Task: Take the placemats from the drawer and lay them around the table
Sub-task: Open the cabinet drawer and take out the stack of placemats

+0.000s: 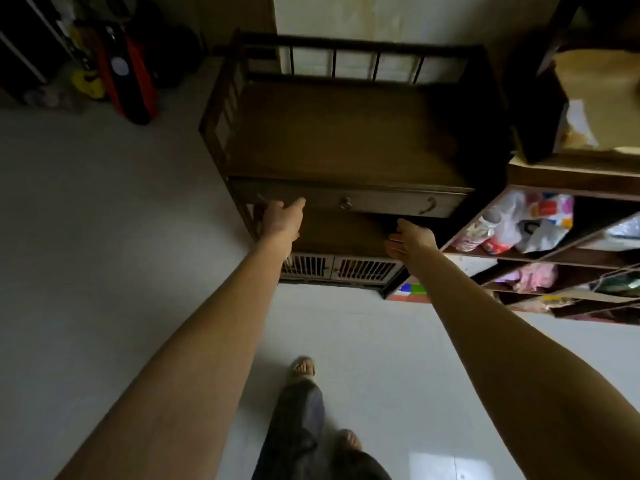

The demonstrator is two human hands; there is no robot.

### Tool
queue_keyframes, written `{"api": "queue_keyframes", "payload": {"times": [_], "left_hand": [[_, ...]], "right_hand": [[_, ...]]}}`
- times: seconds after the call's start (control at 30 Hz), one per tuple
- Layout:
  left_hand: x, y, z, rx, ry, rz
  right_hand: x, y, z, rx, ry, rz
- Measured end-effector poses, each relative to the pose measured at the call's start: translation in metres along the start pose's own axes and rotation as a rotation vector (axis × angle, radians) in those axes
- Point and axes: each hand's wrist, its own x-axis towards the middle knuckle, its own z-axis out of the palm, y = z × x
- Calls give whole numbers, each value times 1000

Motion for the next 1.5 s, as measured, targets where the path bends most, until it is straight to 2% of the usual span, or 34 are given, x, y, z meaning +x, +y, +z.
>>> {"api": "queue_keyframes", "payload": {"times": [0.1,0.2,0.3,0.4,0.5,0.63,1.0,1.5], "left_hand": [[33,1,6,-339,-17,-186],[61,-4,10,-657,-34,-273],[87,-6,16,-831,6,-317],[105,-8,26,-935,-37,-315],[112,-8,34,-1032,-115,-294],[110,-15,35,-1054,-131,-277],[55,-67,18,-1090,-142,-287],[-19,-130,-8,-1145,-104,-310]], "right_hand": [[35,4,29,291,77,161],[64,8,58,565,76,240],[88,5,79,883,12,305],[102,1,91,1088,-28,261],[101,0,93,1123,-68,231],[96,3,91,1135,-139,223],[52,58,53,965,-104,236],[-17,124,9,936,-155,277]]}}
